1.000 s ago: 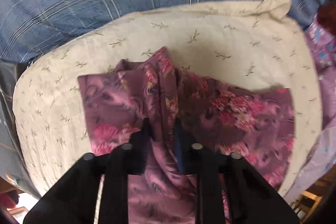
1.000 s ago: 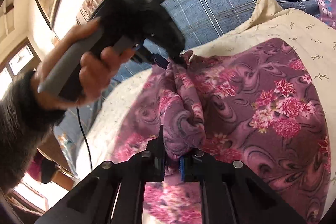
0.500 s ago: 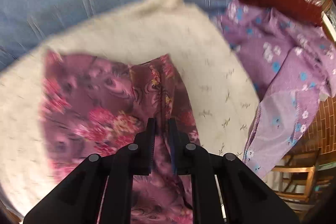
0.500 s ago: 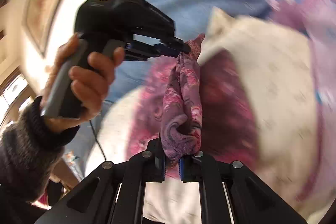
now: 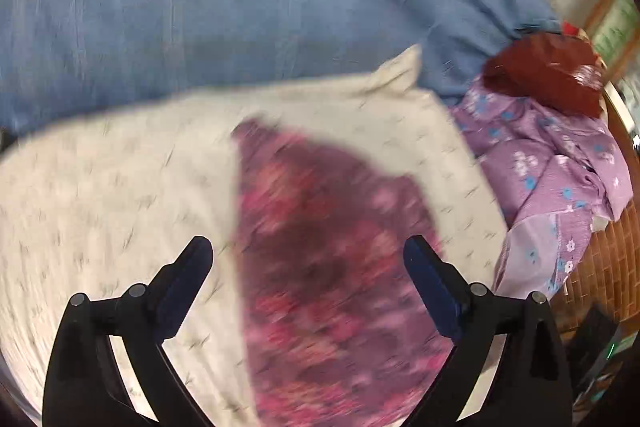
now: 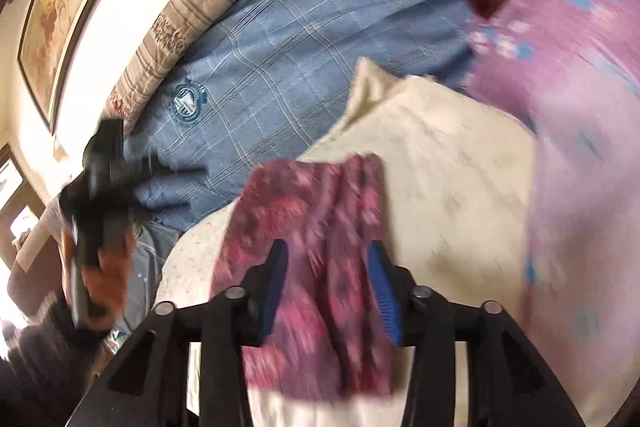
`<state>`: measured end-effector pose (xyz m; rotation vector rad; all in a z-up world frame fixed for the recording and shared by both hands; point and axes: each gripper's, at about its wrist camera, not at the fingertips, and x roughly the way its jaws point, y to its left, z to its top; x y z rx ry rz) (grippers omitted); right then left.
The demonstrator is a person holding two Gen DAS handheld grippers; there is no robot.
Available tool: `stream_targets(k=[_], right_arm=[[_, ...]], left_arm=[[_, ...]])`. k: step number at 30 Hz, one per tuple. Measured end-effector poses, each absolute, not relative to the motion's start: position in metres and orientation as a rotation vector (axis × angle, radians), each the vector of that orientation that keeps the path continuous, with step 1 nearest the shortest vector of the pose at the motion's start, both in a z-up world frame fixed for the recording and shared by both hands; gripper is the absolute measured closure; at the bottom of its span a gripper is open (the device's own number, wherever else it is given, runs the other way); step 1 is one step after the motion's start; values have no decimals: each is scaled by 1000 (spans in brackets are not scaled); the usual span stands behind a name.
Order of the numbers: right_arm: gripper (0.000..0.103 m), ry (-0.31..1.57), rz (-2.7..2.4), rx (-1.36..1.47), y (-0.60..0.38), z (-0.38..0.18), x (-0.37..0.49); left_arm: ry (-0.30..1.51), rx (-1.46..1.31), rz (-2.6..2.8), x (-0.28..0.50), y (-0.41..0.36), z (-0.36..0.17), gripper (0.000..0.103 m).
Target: Fold small clothes
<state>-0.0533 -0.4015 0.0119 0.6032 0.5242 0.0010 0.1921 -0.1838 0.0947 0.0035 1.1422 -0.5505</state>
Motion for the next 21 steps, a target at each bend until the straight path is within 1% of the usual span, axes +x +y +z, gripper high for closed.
stream_targets(k=[2, 4, 8, 10, 11, 12, 13, 15, 17, 19, 21], right_arm=[[55, 572, 58, 592, -404, 18, -4], [55, 613, 63, 609, -407, 16, 32], [55, 754, -38, 548, -402, -8, 90], [55, 814, -60, 548, -404, -20, 103], [58, 858, -28, 571, -403, -29, 112], [67, 880, -15, 568, -402, -31, 116], [97, 875, -1, 547, -399, -29, 117], [98, 802, 15, 448, -395, -6, 113], [98, 721, 8, 414, -397, 14, 104], [99, 745, -19, 402, -401, 11, 108], [99, 828, -66, 398, -408, -14, 119]], left_arm=[[1232, -85, -518, 201, -165, 67, 6], [1269, -123, -509, 203, -159, 49, 6], [1292, -167, -517, 205, -156, 34, 6], [1294, -172, -517, 211, -162, 29, 6], [1293, -174, -520, 213, -165, 28, 6], [1292, -175, -522, 213, -164, 29, 7], [1282, -181, -536, 213, -167, 31, 11], [1232, -172, -551, 210, -174, 37, 14], [1166, -81, -494, 209, -185, 41, 14], [1143, -15, -449, 211, -195, 33, 21], [1237, 12, -492, 215, -205, 14, 24]])
